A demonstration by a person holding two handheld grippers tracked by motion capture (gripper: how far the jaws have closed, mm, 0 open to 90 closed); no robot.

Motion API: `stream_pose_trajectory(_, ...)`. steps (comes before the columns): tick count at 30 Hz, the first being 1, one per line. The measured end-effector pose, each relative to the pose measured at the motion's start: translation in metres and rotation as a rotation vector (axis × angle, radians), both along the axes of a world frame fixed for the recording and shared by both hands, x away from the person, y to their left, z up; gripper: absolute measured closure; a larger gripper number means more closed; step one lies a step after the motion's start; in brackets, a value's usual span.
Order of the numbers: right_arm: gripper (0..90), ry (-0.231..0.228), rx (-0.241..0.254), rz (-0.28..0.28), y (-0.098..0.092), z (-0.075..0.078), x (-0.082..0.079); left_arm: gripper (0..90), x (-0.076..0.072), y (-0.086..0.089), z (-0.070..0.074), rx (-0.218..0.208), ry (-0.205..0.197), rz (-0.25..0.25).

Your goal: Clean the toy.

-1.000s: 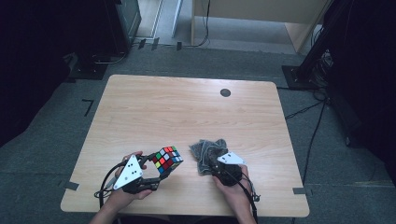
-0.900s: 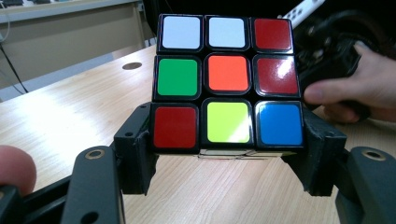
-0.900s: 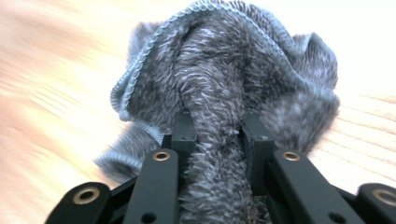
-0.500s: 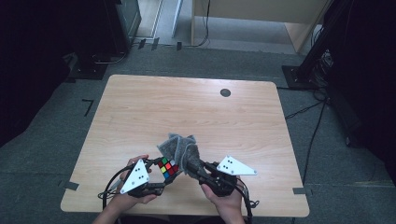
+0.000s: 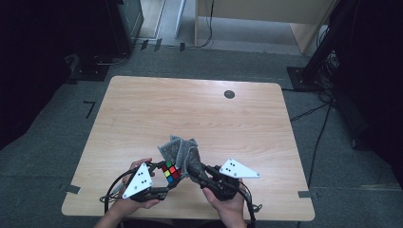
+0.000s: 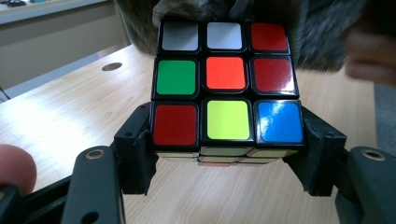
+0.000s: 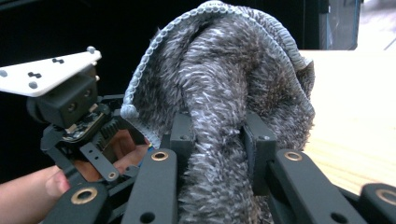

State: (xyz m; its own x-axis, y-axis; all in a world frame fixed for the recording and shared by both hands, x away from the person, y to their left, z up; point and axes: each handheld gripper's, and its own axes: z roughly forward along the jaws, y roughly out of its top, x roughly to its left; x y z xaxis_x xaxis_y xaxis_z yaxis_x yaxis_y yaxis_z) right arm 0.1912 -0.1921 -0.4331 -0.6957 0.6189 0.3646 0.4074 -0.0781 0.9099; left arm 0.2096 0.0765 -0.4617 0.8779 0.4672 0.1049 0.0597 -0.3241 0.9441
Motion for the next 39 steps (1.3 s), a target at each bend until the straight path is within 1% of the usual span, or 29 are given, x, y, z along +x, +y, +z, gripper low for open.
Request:
stream_pose_trajectory(1,71.1,0.036,0.009,-0.018,-0.003,-0.006,0.004,34.1,0.001,0.003,0.002,-0.026,0.019,-0.011)
stream_pose_trajectory(2,71.2,0.055,-0.004,-0.035,-0.005,-0.009,0.005,34.1,0.002,0.004,0.003,-0.040,0.028,-0.012)
stream_pose_trajectory(4,71.4,0.063,-0.057,-0.091,-0.007,-0.015,0.006,34.1,0.003,0.005,0.003,-0.054,0.033,-0.013)
stream_pose_trajectory(5,71.4,0.051,-0.061,-0.094,-0.007,-0.015,0.004,34.1,0.004,0.007,0.003,-0.062,0.032,-0.007)
stream_pose_trajectory(6,71.4,0.029,-0.042,-0.077,-0.005,-0.011,0.002,34.1,0.004,0.007,0.002,-0.052,0.027,-0.003)
stream_pose_trajectory(8,71.3,-0.041,-0.017,-0.027,0.000,-0.001,-0.005,34.1,0.004,0.006,0.001,-0.040,0.024,-0.003)
stream_pose_trajectory(10,71.2,-0.071,-0.038,-0.024,0.005,0.006,-0.008,34.1,0.002,0.004,0.001,-0.040,0.023,-0.007)
stream_pose_trajectory(12,71.3,-0.054,-0.046,-0.043,0.004,0.002,-0.006,34.1,0.001,0.004,0.002,-0.042,0.026,-0.012)
stream_pose_trajectory(13,71.5,-0.044,-0.070,-0.069,0.003,-0.002,-0.005,34.1,0.002,0.005,0.002,-0.054,0.039,-0.019)
stream_pose_trajectory(14,71.8,-0.053,-0.118,-0.090,0.003,-0.007,-0.005,34.1,0.004,0.007,0.002,-0.080,0.062,-0.025)
stream_pose_trajectory(15,71.8,-0.053,-0.118,-0.090,0.003,-0.007,-0.005,34.1,0.004,0.007,0.002,-0.080,0.062,-0.025)
stream_pose_trajectory(16,71.9,-0.058,-0.153,-0.102,0.003,-0.010,-0.005,34.1,0.006,0.009,0.002,-0.106,0.082,-0.028)
stream_pose_trajectory(17,71.9,-0.044,-0.154,-0.104,0.002,-0.011,-0.004,34.1,0.008,0.012,0.002,-0.127,0.096,-0.029)
stream_pose_trajectory(18,71.9,-0.034,-0.136,-0.101,0.001,-0.010,-0.003,34.1,0.009,0.013,0.002,-0.132,0.100,-0.028)
stream_pose_trajectory(19,71.9,-0.041,-0.120,-0.094,0.001,-0.007,-0.004,34.1,0.009,0.013,0.002,-0.119,0.090,-0.023)
stream_pose_trajectory(21,71.7,-0.093,-0.095,-0.047,0.005,0.005,-0.010,34.2,0.006,0.007,0.000,-0.070,0.065,-0.026)
stream_pose_trajectory(23,71.7,-0.095,-0.099,-0.039,0.007,0.007,-0.011,34.2,0.004,0.005,0.001,-0.074,0.069,-0.035)
stream_pose_trajectory(24,71.8,-0.082,-0.093,-0.041,0.006,0.004,-0.009,34.1,0.005,0.006,0.001,-0.087,0.083,-0.041)
stream_pose_trajectory(25,71.8,-0.065,-0.082,-0.045,0.004,0.000,-0.007,34.1,0.007,0.009,0.002,-0.117,0.105,-0.050)
stream_pose_trajectory(26,72.0,-0.042,-0.095,-0.054,0.002,-0.004,-0.005,34.1,0.009,0.012,0.002,-0.150,0.123,-0.051)
stream_pose_trajectory(27,72.1,-0.034,-0.127,-0.066,0.001,-0.006,-0.004,34.1,0.009,0.012,0.002,-0.150,0.123,-0.051)
stream_pose_trajectory(28,72.1,-0.027,-0.143,-0.069,0.000,-0.008,-0.003,34.1,0.013,0.018,0.003,-0.186,0.142,-0.039)
stream_pose_trajectory(29,72.1,-0.027,-0.143,-0.069,0.000,-0.008,-0.003,34.1,0.013,0.018,0.003,-0.186,0.142,-0.039)
stream_pose_trajectory(30,72.1,-0.018,-0.104,-0.047,0.000,-0.004,-0.004,34.2,0.013,0.018,0.004,-0.159,0.121,-0.027)
stream_pose_trajectory(31,72.1,-0.018,-0.104,-0.047,0.000,-0.004,-0.004,34.1,0.013,0.018,0.004,-0.159,0.121,-0.027)
stream_pose_trajectory(33,71.9,-0.046,-0.082,-0.010,0.003,0.005,-0.007,34.2,0.010,0.014,0.002,-0.119,0.108,-0.035)
stream_pose_trajectory(35,71.9,-0.051,-0.078,-0.009,0.004,0.007,-0.008,34.1,0.006,0.008,0.002,-0.105,0.101,-0.050)
stream_pose_trajectory(38,72.1,-0.026,-0.063,-0.018,0.000,0.001,-0.004,34.2,0.007,0.009,0.003,-0.127,0.115,-0.057)
stream_pose_trajectory(39,72.4,0.029,-0.052,-0.025,-0.004,-0.004,0.000,34.2,0.011,0.016,0.004,-0.194,0.157,-0.062)
